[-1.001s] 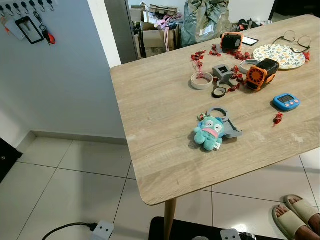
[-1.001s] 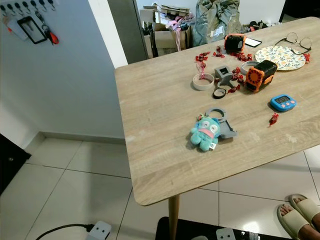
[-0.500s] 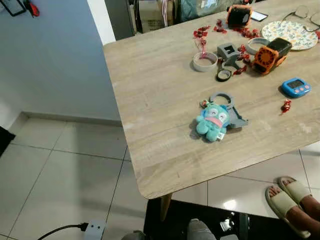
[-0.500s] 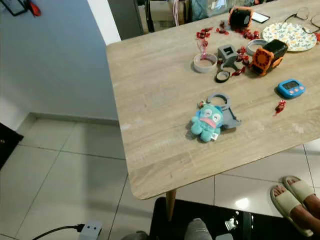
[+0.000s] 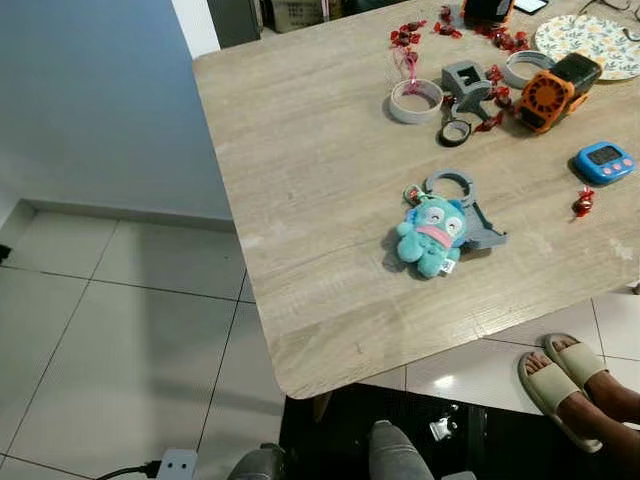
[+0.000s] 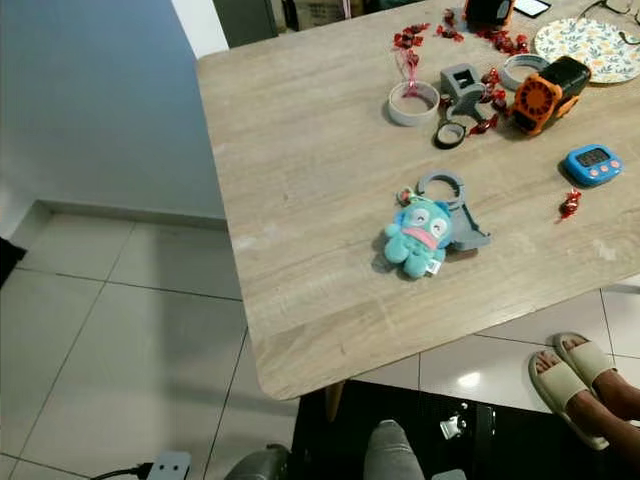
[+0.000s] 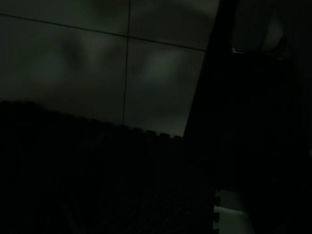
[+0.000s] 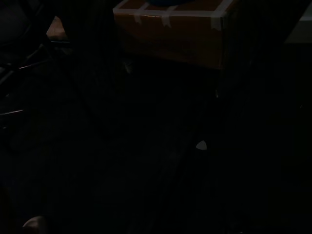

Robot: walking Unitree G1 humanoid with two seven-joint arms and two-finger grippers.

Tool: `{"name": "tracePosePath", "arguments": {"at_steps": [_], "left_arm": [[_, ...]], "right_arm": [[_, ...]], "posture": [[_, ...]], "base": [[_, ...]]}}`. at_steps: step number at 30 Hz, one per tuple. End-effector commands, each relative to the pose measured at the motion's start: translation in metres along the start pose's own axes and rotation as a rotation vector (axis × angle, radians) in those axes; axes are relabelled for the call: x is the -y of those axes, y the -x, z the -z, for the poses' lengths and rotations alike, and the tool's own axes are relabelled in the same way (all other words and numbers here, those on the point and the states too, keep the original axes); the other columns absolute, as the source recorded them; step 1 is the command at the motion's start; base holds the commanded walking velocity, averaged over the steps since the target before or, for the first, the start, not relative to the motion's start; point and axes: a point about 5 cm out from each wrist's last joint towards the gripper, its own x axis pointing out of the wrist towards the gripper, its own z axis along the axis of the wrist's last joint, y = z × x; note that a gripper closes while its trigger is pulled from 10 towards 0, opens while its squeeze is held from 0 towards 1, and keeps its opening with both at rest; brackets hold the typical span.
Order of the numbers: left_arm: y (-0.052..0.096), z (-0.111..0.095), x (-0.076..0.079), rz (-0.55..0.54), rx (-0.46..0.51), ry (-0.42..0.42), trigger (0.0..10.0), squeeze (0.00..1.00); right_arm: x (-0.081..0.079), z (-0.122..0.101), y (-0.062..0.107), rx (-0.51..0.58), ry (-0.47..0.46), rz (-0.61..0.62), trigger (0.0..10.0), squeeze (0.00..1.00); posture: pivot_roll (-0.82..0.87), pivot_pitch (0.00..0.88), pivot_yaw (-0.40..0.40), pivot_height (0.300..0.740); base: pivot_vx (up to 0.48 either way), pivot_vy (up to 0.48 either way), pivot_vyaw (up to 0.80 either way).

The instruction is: Hang keys on a hook

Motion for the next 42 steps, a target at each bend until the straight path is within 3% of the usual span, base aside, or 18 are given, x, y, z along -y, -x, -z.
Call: {"name": "tracePosePath", "arguments": {"at_steps": [1,5,6,7,8,9,10,13,23,26,28,33,36,37,39,40,41,42], "left_arm": [[0.001,0.019,0.014,0.029,-0.057,0.021,10.0,0.00],[0.000,0.017,0.014,0.030,-0.046,0.023,10.0,0.00],[0.000,0.016,0.014,0.034,-0.041,0.021,10.0,0.00],[0.000,0.014,0.014,0.039,-0.036,0.016,10.0,0.00],[0.000,0.014,0.014,0.039,-0.036,0.016,10.0,0.00],[0.000,0.013,0.014,0.042,-0.035,0.014,10.0,0.00],[0.000,0.013,0.014,0.042,-0.035,0.014,10.0,0.00],[0.000,0.011,0.013,0.052,-0.033,0.004,10.0,0.00],[-0.001,0.008,0.013,0.054,-0.030,0.008,10.0,0.00],[-0.001,0.006,0.013,0.053,-0.027,0.018,10.0,0.00],[-0.001,0.005,0.013,0.052,-0.018,0.034,10.0,0.00],[-0.001,0.002,0.014,0.050,0.000,0.060,10.0,0.00],[-0.001,-0.003,0.015,0.050,0.032,0.101,10.0,0.00],[-0.001,-0.003,0.015,0.050,0.032,0.101,10.0,0.00],[-0.002,-0.006,0.015,0.049,0.039,0.106,10.0,0.00],[-0.002,-0.006,0.015,0.049,0.039,0.106,10.0,0.00],[-0.002,-0.007,0.016,0.049,0.040,0.106,10.0,0.00],[-0.002,-0.008,0.016,0.050,0.039,0.106,10.0,0.00]], "right_arm": [[-0.006,0.010,0.003,-0.019,-0.005,-0.007,10.0,0.00],[-0.005,0.008,0.003,-0.005,-0.004,-0.006,10.0,0.00],[0.038,-0.002,-0.008,0.028,-0.008,0.033,10.0,0.00],[0.111,-0.027,-0.014,0.103,-0.021,0.095,10.0,0.00],[0.111,-0.027,-0.014,0.103,-0.021,0.095,10.0,0.00],[0.136,-0.042,-0.013,0.148,-0.036,0.111,10.0,0.00],[0.136,-0.042,-0.013,0.148,-0.036,0.111,10.0,0.00],[0.147,-0.078,-0.011,0.261,-0.054,0.105,10.0,0.00],[0.150,-0.087,-0.010,0.263,-0.041,0.114,10.0,0.00],[0.167,-0.093,-0.007,0.282,-0.090,0.179,10.0,0.00],[0.187,-0.098,-0.003,0.302,-0.152,0.266,10.0,0.00],[0.209,-0.110,0.005,0.363,-0.209,0.357,10.0,0.00],[0.258,-0.135,0.028,0.466,-0.239,0.552,10.0,0.00],[0.258,-0.135,0.028,0.466,-0.239,0.552,10.0,0.00],[0.288,-0.144,0.045,0.497,-0.286,0.683,10.0,0.00],[0.288,-0.144,0.045,0.497,-0.286,0.683,10.0,0.00],[0.304,-0.149,0.056,0.524,-0.323,0.742,10.0,0.00],[0.317,-0.153,0.066,0.542,-0.348,0.799,10.0,0.16]], "posture": [[-0.16,0.336,0.090,0.740],[-0.16,0.325,0.094,0.740],[-0.16,0.323,0.095,0.740],[-0.17,0.320,0.099,0.740],[-0.17,0.320,0.099,0.740],[-0.18,0.319,0.100,0.740],[-0.18,0.319,0.100,0.740],[-0.18,0.312,0.101,0.740],[-0.17,0.287,0.103,0.740],[-0.16,0.263,0.103,0.740],[-0.16,0.236,0.101,0.740],[-0.16,0.211,0.099,0.740],[-0.17,0.186,0.091,0.740],[-0.17,0.186,0.091,0.740],[-0.17,0.167,0.097,0.740],[-0.17,0.167,0.097,0.740],[-0.18,0.162,0.101,0.740],[-0.18,0.158,0.103,0.740]], "base": [[0.000,0.000,0.00],[0.000,0.000,0.00],[0.000,0.000,0.00],[0.000,0.000,0.00],[0.000,0.000,0.00],[0.000,0.000,0.00],[0.000,0.000,0.00],[0.000,0.000,0.00],[0.000,0.000,0.00],[0.000,0.000,0.00],[0.000,0.000,0.00],[0.000,0.000,0.00],[0.000,0.000,0.00],[0.000,0.000,0.00],[0.000,0.000,0.00],[0.000,0.000,0.00],[0.000,0.000,0.00],[0.000,0.000,0.00]]}}
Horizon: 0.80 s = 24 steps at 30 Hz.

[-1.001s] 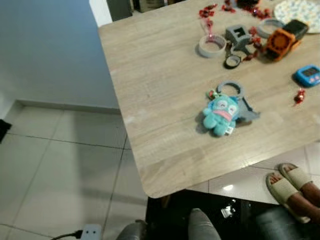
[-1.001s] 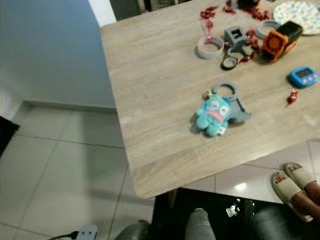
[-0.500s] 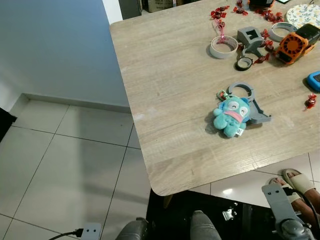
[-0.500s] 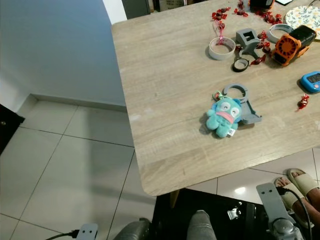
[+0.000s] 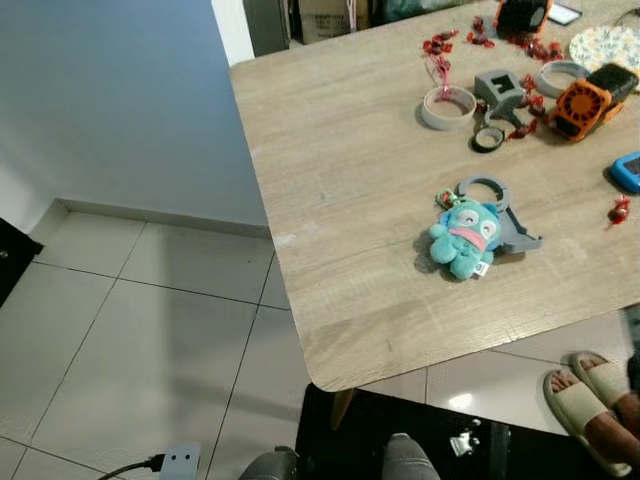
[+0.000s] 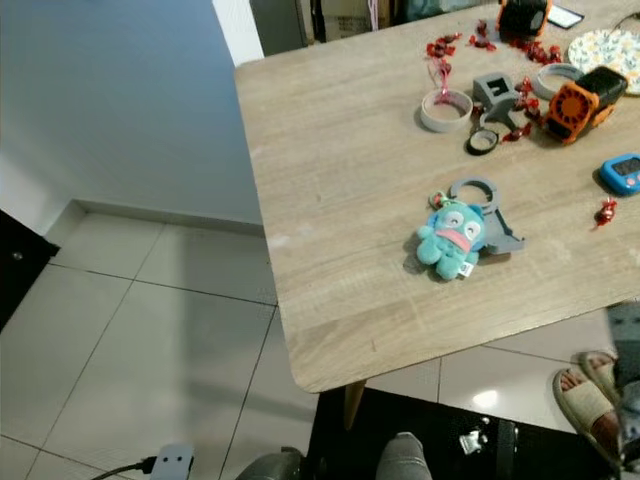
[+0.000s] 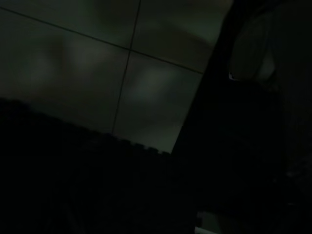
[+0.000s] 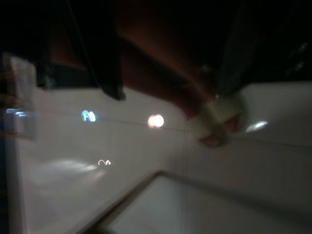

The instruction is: Hang keys on a hook

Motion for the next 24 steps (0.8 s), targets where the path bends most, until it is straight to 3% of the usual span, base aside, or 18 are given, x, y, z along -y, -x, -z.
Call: {"name": "tracePosePath", "arguments": {"at_steps": [1,2,6,7,10,14,21,23,24], "left_arm": [[0.001,0.012,0.005,0.013,-0.040,0.018,10.0,0.00],[0.001,0.011,0.005,0.014,-0.043,0.015,10.0,0.00],[0.000,0.009,0.007,0.029,-0.047,0.002,10.0,0.00],[0.000,0.009,0.007,0.029,-0.047,0.002,10.0,0.00],[-0.001,0.006,0.010,0.049,-0.041,-0.019,10.0,0.00],[-0.001,0.005,0.010,0.057,-0.043,-0.036,10.0,0.00],[-0.001,0.004,0.011,0.067,-0.049,-0.068,10.0,0.00],[-0.001,0.004,0.011,0.069,-0.050,-0.073,10.0,0.00],[-0.001,0.004,0.011,0.069,-0.050,-0.073,10.0,0.00]], "right_arm": [[0.013,-0.011,-0.004,0.021,-0.038,0.070,10.0,0.16],[0.025,-0.020,-0.008,0.039,-0.048,0.124,10.0,1.00],[0.058,-0.040,-0.014,0.057,-0.090,0.273,10.0,1.00],[0.058,-0.040,-0.014,0.057,-0.090,0.273,10.0,1.00],[0.083,-0.046,-0.015,0.052,-0.163,0.376,10.0,1.00],[0.091,-0.057,-0.015,0.097,-0.216,0.392,10.0,1.00],[0.116,-0.114,-0.009,0.346,-0.354,0.415,10.0,1.00],[0.115,-0.150,-0.002,0.513,-0.491,0.288,10.0,1.00],[0.115,-0.150,-0.002,0.513,-0.491,0.288,10.0,1.00]], "posture": [[-0.18,0.158,0.103,0.740],[-0.18,0.150,0.105,0.740],[-0.19,0.139,0.109,0.740],[-0.19,0.139,0.109,0.740],[-0.18,0.124,0.106,0.740],[-0.18,0.122,0.109,0.740],[-0.18,0.118,0.111,0.740],[-0.18,0.118,0.113,0.740],[-0.18,0.118,0.113,0.740]], "base": [[0.000,0.000,0.00],[0.000,0.000,0.00],[0.000,0.000,0.00],[0.000,0.000,0.00],[0.000,0.000,0.00],[0.000,0.000,0.00],[0.000,0.000,0.00],[0.000,0.000,0.00],[0.000,0.000,0.00]]}}
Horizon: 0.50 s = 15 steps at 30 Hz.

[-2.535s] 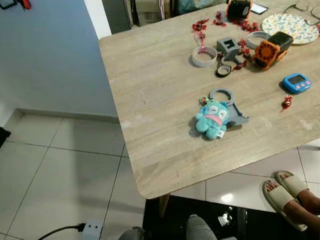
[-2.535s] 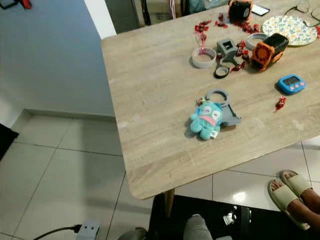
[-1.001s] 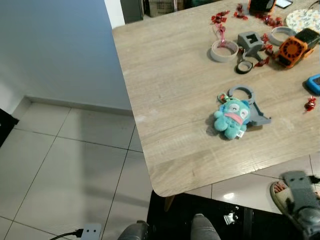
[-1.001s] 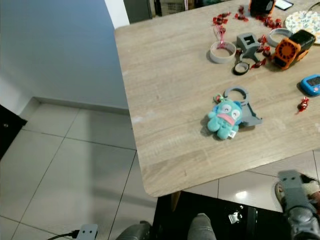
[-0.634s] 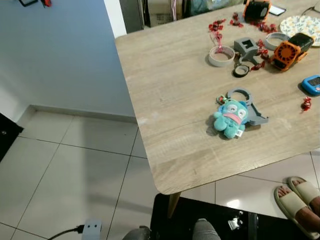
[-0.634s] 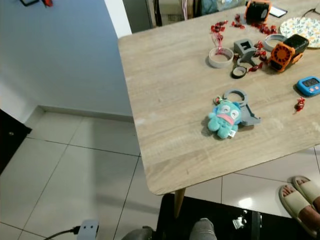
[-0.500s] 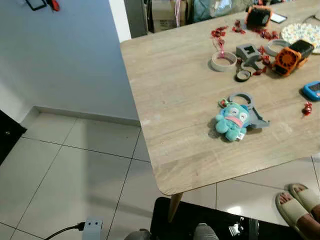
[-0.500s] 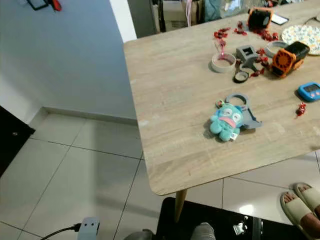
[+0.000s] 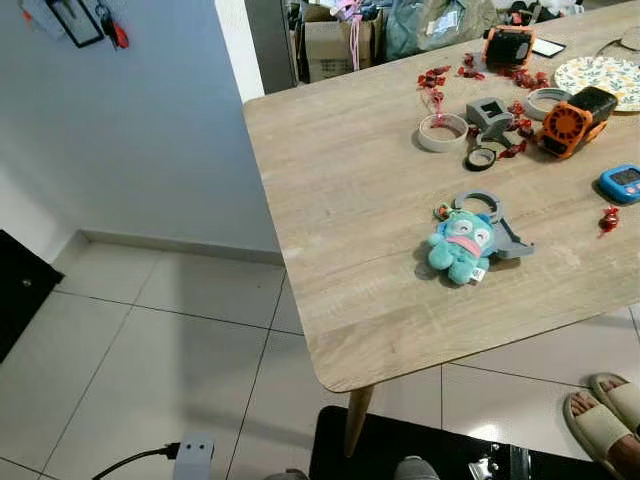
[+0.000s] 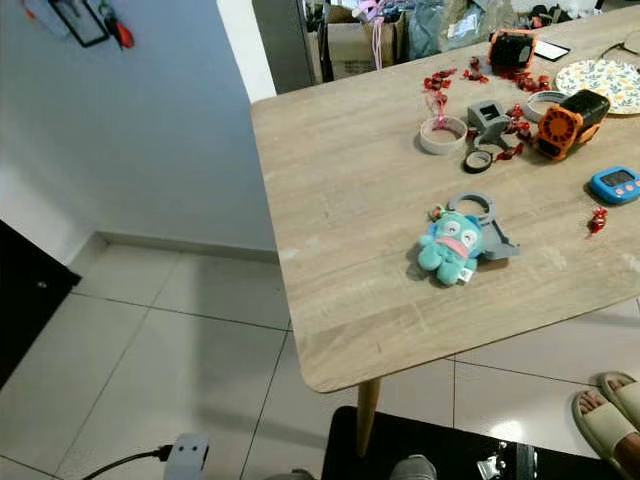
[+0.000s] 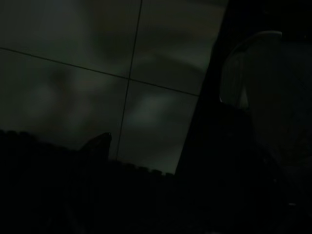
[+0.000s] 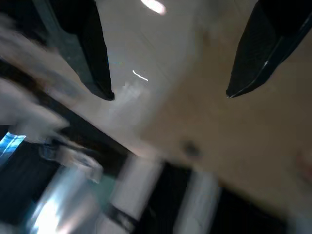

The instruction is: Hang keys on a hook

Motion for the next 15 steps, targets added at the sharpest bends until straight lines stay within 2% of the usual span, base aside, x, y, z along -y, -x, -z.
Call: {"name": "tracePosePath", "arguments": {"at_steps": [1,2,3,4,5,6,7,8,10,11,12,13,15], "left_arm": [[0.001,0.016,0.004,0.018,-0.055,0.003,10.0,0.00],[0.001,0.015,0.004,0.021,-0.057,-0.004,10.0,0.00],[0.001,0.015,0.004,0.025,-0.058,-0.012,10.0,0.00],[0.001,0.015,0.004,0.025,-0.058,-0.012,10.0,0.00],[0.001,0.015,0.004,0.030,-0.058,-0.022,10.0,0.00],[0.001,0.015,0.004,0.033,-0.058,-0.028,10.0,0.00],[0.001,0.015,0.004,0.034,-0.058,-0.031,10.0,0.00],[0.001,0.015,0.004,0.034,-0.058,-0.031,10.0,0.00],[0.001,0.015,0.003,0.037,-0.060,-0.039,10.0,0.00],[0.001,0.015,0.003,0.039,-0.062,-0.046,10.0,0.00],[0.001,0.015,0.003,0.039,-0.062,-0.046,10.0,0.00],[0.001,0.015,0.003,0.040,-0.064,-0.052,10.0,0.00],[0.002,0.015,0.002,0.043,-0.068,-0.065,10.0,0.00]], "right_arm": [[-0.011,-0.012,0.001,0.056,-0.087,-0.086,10.0,1.00],[-0.035,-0.030,0.006,0.113,-0.186,-0.259,10.0,0.85],[-0.060,-0.049,0.018,0.158,-0.312,-0.448,10.0,0.00],[-0.060,-0.049,0.018,0.158,-0.312,-0.448,10.0,0.00],[-0.084,-0.067,0.036,0.205,-0.405,-0.666,10.0,0.00],[-0.100,-0.079,0.053,0.227,-0.484,-0.839,10.0,0.00],[-0.109,-0.085,0.066,0.227,-0.531,-0.954,10.0,0.00],[-0.109,-0.085,0.066,0.227,-0.531,-0.954,10.0,0.00],[-0.133,-0.081,0.108,0.180,-0.438,-1.281,10.0,0.00],[-0.140,-0.077,0.127,0.173,-0.382,-1.399,10.0,0.00],[-0.140,-0.077,0.127,0.173,-0.382,-1.399,10.0,0.00],[-0.145,-0.077,0.142,0.154,-0.380,-1.478,10.0,0.00],[-0.157,-0.075,0.151,0.061,-0.420,-1.455,10.0,0.00]], "posture": [[-0.18,0.118,0.115,0.740],[-0.18,0.118,0.115,0.740],[-0.19,0.118,0.115,0.740],[-0.19,0.118,0.115,0.740],[-0.18,0.120,0.114,0.740],[-0.18,0.120,0.114,0.740],[-0.18,0.120,0.114,0.740],[-0.18,0.120,0.114,0.740],[-0.19,0.122,0.118,0.740],[-0.19,0.122,0.118,0.740],[-0.19,0.122,0.118,0.740],[-0.19,0.124,0.118,0.740],[-0.19,0.128,0.122,0.740]], "base": [[0.000,0.000,0.00],[0.000,0.000,0.00],[0.000,0.000,0.00],[0.000,0.000,0.00],[0.000,0.000,0.00],[0.000,0.000,0.00],[0.000,0.000,0.00],[0.000,0.000,0.00],[0.000,0.000,0.00],[0.000,0.000,0.00],[0.000,0.000,0.00],[0.000,0.000,0.00],[0.000,0.000,0.00]]}}
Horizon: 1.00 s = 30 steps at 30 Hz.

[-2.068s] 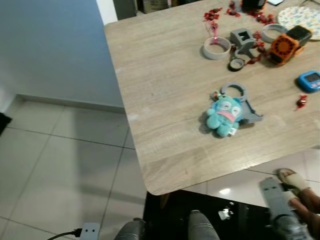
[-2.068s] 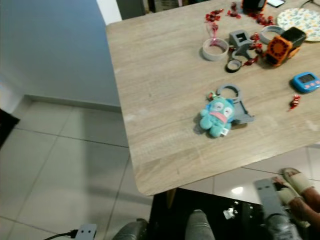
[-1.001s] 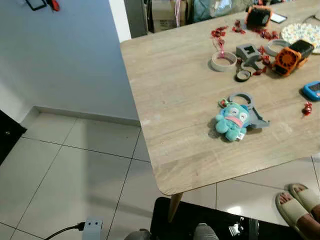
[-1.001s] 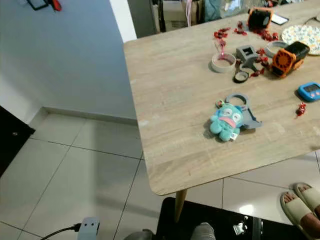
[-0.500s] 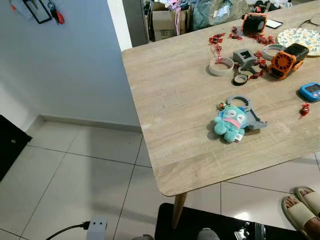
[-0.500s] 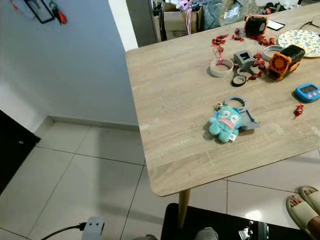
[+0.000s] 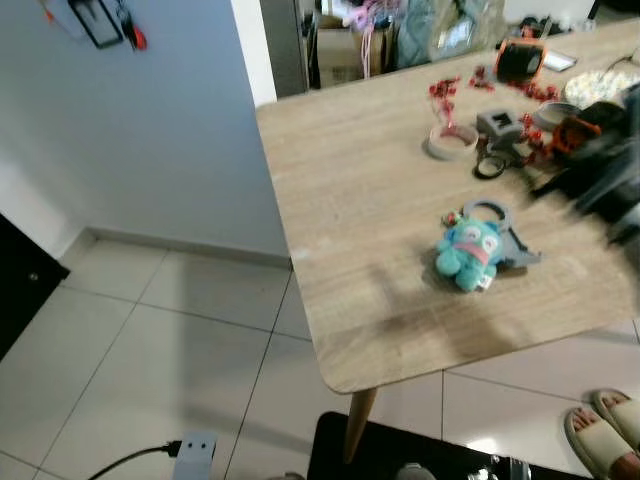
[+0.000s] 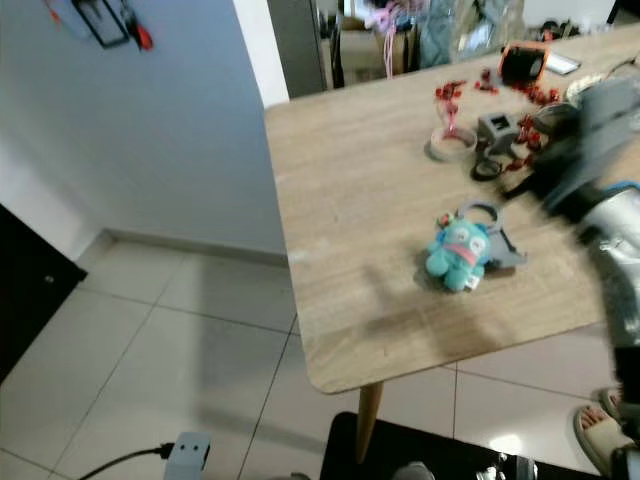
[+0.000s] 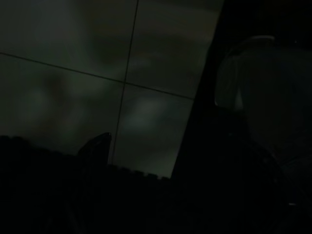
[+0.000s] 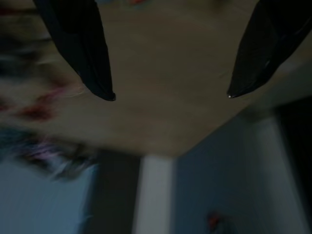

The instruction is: Hang keys on a hook

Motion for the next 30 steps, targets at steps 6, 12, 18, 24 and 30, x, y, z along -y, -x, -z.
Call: {"name": "tracePosePath", "arguments": {"at_steps": [6,12,18,24,30], "left_arm": [[0.002,0.016,0.001,0.025,-0.069,-0.043,10.0,0.00],[0.002,0.016,0.000,0.031,-0.073,-0.063,10.0,0.00],[0.002,0.016,0.001,0.038,-0.077,-0.085,10.0,0.00],[0.002,0.016,0.001,0.044,-0.080,-0.102,10.0,0.00],[0.002,0.017,0.001,0.047,-0.079,-0.105,10.0,0.00]], "right_arm": [[-0.004,0.015,-0.012,-0.129,-0.154,0.146,10.0,0.00],[-0.004,0.031,-0.006,-0.276,-0.212,0.244,10.0,0.00],[-0.012,0.052,0.000,-0.413,-0.270,0.298,10.0,0.00],[-0.016,0.074,0.003,-0.503,-0.361,0.361,10.0,0.00],[-0.027,0.087,0.001,-0.529,-0.437,0.389,10.0,0.00]], "posture": [[-0.19,0.130,0.125,0.740],[-0.19,0.136,0.127,0.740],[-0.19,0.136,0.127,0.740],[-0.19,0.131,0.123,0.740],[-0.19,0.127,0.122,0.740]], "base": [[0.000,0.000,0.00],[0.000,0.000,0.00],[0.000,0.000,0.00],[0.000,0.000,0.00],[0.000,0.000,0.00]]}}
